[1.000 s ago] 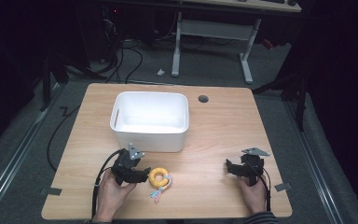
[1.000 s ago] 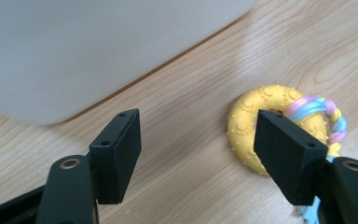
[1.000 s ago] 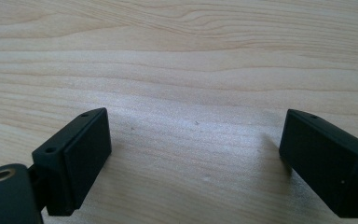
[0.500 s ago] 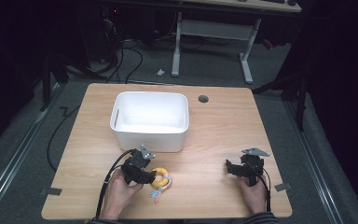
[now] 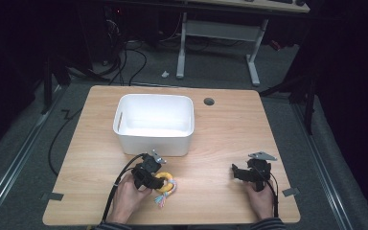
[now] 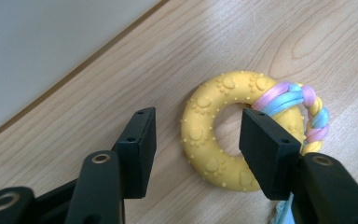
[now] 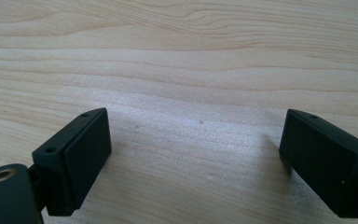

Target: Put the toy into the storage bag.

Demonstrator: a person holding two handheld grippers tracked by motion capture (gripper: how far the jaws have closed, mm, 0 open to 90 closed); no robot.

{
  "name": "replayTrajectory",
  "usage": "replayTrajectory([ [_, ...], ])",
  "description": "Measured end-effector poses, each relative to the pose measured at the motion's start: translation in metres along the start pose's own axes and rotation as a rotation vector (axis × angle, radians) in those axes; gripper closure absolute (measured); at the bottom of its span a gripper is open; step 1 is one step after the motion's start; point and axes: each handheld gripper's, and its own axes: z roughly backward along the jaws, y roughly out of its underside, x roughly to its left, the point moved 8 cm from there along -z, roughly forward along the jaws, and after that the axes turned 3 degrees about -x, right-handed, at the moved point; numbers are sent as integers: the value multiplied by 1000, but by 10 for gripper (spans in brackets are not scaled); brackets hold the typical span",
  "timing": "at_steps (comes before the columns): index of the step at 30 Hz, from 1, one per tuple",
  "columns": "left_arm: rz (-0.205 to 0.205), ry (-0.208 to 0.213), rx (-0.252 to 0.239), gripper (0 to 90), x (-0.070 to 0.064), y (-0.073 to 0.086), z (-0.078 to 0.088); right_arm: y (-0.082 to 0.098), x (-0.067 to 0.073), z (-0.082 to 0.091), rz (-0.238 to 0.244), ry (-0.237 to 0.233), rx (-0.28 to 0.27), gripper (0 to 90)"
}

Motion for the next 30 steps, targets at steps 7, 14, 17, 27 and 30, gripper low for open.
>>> replayTrajectory([
  [7,-2,-2,39,504,-2,0,-9,0,0,0,1,-1,0,86],
  [14,-10,-2,57,546,-2,-1,-14,0,0,0,3,-1,0,86],
  [17,-13,-1,68,554,-3,0,-16,0,0,0,2,-1,0,86],
  [27,-21,10,65,622,-2,0,-18,0,1,0,3,-4,0,89],
  [30,-22,9,64,651,-2,0,-17,0,1,0,3,-4,0,89],
])
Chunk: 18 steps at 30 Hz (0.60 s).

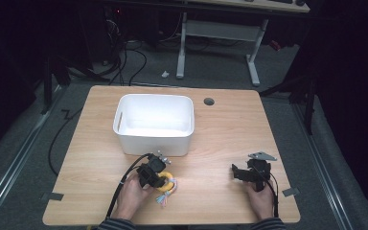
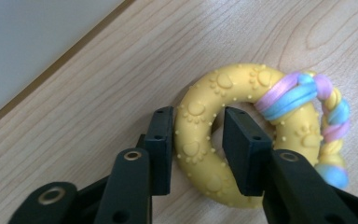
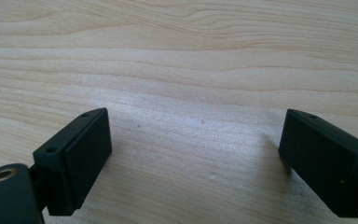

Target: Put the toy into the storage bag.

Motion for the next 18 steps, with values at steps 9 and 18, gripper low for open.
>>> replayTrajectory([
  [9,22,14,4,662,1,0,0,0,0,0,1,-2,-5,93],
  [18,48,20,-3,668,1,0,4,0,0,0,1,-1,-5,96],
])
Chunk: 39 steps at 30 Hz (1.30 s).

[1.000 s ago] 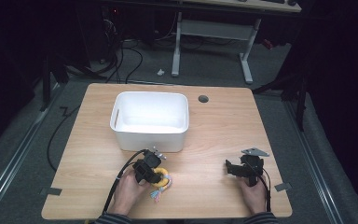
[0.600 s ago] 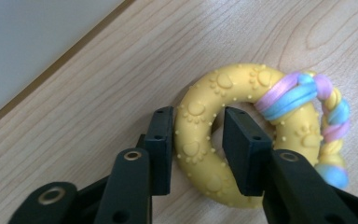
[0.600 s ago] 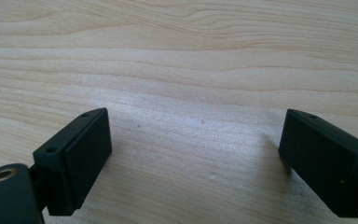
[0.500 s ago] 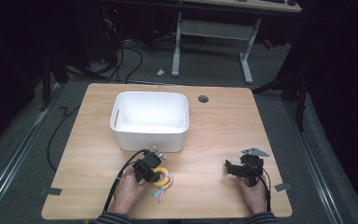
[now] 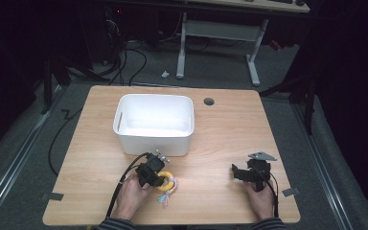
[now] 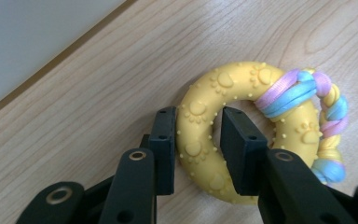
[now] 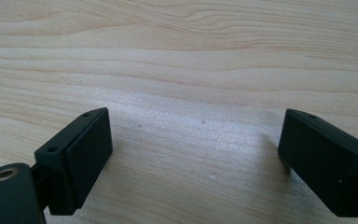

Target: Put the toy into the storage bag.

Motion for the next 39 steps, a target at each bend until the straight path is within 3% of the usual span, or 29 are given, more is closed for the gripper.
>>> replayTrajectory([
  [16,35,-2,-30,673,7,5,21,0,0,0,4,-3,-1,97],
  [28,70,-12,-106,674,15,5,50,0,1,0,5,-5,0,97],
  [29,87,-9,-130,674,16,5,56,0,1,0,5,-4,0,97],
  [33,108,-7,-147,674,20,7,65,0,1,1,7,-4,0,97],
  [39,105,-36,-175,674,24,7,77,1,1,1,6,-5,1,97],
])
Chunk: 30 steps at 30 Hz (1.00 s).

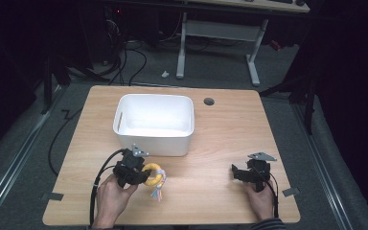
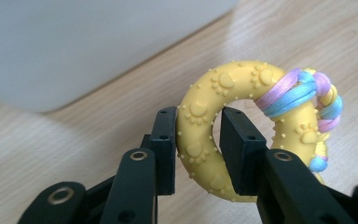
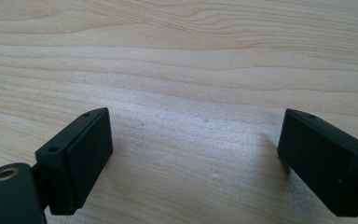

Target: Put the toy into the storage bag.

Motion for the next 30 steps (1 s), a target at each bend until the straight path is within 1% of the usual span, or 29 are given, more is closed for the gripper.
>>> replayTrajectory([
  [1,0,-10,-9,674,2,-1,3,0,0,0,0,0,0,97],
  [2,9,-14,-23,674,4,-2,8,0,0,0,2,-1,-1,97],
  [4,16,-10,-25,674,5,-3,10,0,0,0,3,-1,-1,97],
  [6,24,-18,-31,674,7,-5,17,0,0,0,3,-1,-1,97],
  [8,22,-22,-34,674,8,-6,20,0,0,0,3,-1,-1,97],
  [9,20,-25,-36,675,8,-7,23,0,0,0,3,-1,-1,97],
  [12,35,-22,-51,675,11,-14,31,0,0,0,5,-1,-2,97],
  [14,38,-25,-53,675,12,-15,33,0,0,0,5,-1,-2,97],
  [15,38,-36,-51,675,13,-19,37,0,0,0,5,-1,-2,97],
  [17,40,-38,-51,675,14,-21,38,0,0,0,5,-1,-2,97],
  [18,38,-36,-52,675,14,-24,41,0,0,0,5,-2,-2,97],
  [23,43,-41,-71,675,17,-31,47,0,0,0,5,-1,-2,97],
  [27,52,-23,-96,676,19,-37,52,0,0,0,5,-2,-2,97],
  [30,59,-29,-102,682,24,-41,56,0,0,0,6,-1,-3,97],
])
